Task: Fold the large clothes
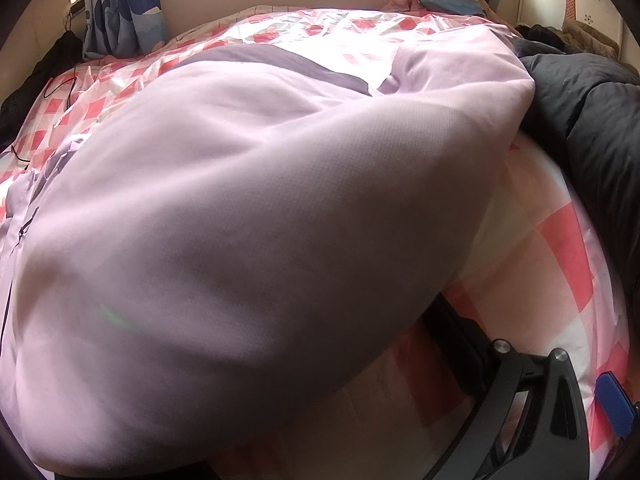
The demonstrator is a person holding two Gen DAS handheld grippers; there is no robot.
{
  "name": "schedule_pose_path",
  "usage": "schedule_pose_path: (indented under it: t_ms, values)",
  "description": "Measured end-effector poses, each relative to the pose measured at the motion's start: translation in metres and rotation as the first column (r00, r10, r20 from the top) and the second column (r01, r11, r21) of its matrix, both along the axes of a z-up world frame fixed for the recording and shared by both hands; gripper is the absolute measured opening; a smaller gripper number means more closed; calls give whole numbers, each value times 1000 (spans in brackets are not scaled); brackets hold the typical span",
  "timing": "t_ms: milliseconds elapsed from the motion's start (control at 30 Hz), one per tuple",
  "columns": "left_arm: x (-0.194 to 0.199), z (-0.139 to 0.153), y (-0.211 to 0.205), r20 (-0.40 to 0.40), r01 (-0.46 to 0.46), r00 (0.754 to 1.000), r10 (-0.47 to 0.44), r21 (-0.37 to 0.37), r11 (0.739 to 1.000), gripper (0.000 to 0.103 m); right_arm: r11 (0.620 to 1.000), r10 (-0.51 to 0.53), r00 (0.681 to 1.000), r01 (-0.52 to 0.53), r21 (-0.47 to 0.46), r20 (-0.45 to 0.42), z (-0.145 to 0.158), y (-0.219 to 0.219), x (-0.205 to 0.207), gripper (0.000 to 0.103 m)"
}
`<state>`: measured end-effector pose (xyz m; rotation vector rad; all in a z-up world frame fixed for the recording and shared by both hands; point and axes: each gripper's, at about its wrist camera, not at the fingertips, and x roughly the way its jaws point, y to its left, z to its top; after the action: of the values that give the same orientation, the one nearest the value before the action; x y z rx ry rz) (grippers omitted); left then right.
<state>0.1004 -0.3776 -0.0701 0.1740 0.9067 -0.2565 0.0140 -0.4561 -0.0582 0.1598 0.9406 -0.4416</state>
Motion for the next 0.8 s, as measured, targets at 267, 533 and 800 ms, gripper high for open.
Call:
schedule_pose_path:
  t_ms: [267, 533, 800]
  values:
    - [7, 21, 14, -254, 94, 960, -116, -94, 991, 96, 996, 43, 995, -49, 73, 86, 32, -2, -33, 96]
    - [-138, 167, 132, 193, 170, 968, -161, -28, 985, 96, 980, 189, 940, -163, -112, 284, 157, 48, -158, 96]
    - [-204, 207, 318, 296, -63, 954, 55, 15, 998, 96, 921, 331, 862, -384, 67, 384, 215, 158, -151, 96]
